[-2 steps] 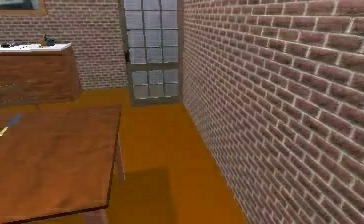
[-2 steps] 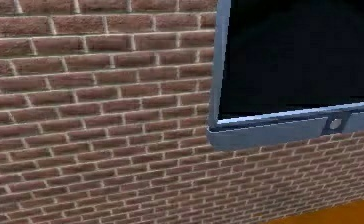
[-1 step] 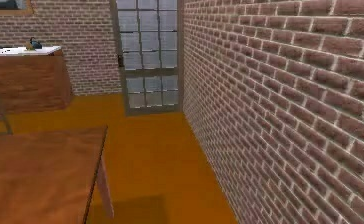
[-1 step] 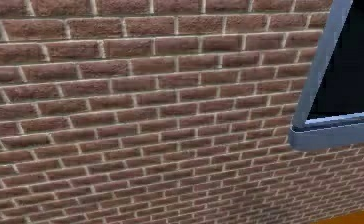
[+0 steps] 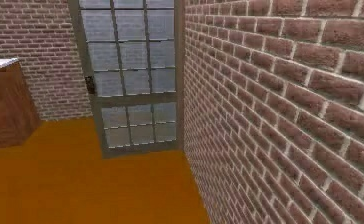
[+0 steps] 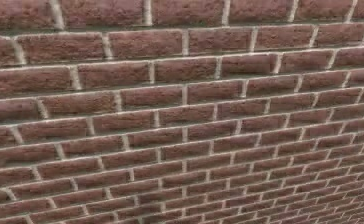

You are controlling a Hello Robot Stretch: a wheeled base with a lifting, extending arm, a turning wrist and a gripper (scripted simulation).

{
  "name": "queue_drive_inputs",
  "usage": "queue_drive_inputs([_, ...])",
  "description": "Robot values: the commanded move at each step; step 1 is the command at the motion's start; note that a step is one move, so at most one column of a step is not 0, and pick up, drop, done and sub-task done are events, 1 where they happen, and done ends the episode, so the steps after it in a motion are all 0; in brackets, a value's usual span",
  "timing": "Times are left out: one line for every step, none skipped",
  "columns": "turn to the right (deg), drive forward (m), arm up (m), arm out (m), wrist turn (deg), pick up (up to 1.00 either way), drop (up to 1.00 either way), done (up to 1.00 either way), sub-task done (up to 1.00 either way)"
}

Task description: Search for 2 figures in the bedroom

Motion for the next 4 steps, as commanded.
queue_drive_inputs([0.0, 0.55, 0.0, 0.0, 0.0, 0.0, 0.0, 0.0, 0.0])
queue_drive_inputs([-45.0, 0.0, 0.0, 0.0, 0.0, 0.0, 0.0, 0.0, 0.0])
queue_drive_inputs([-9.0, 0.0, 0.0, 0.0, 0.0, 0.0, 0.0, 0.0, 0.0])
queue_drive_inputs([-3.0, 0.0, 0.0, 0.0, 0.0, 0.0, 0.0, 0.0, 0.0])
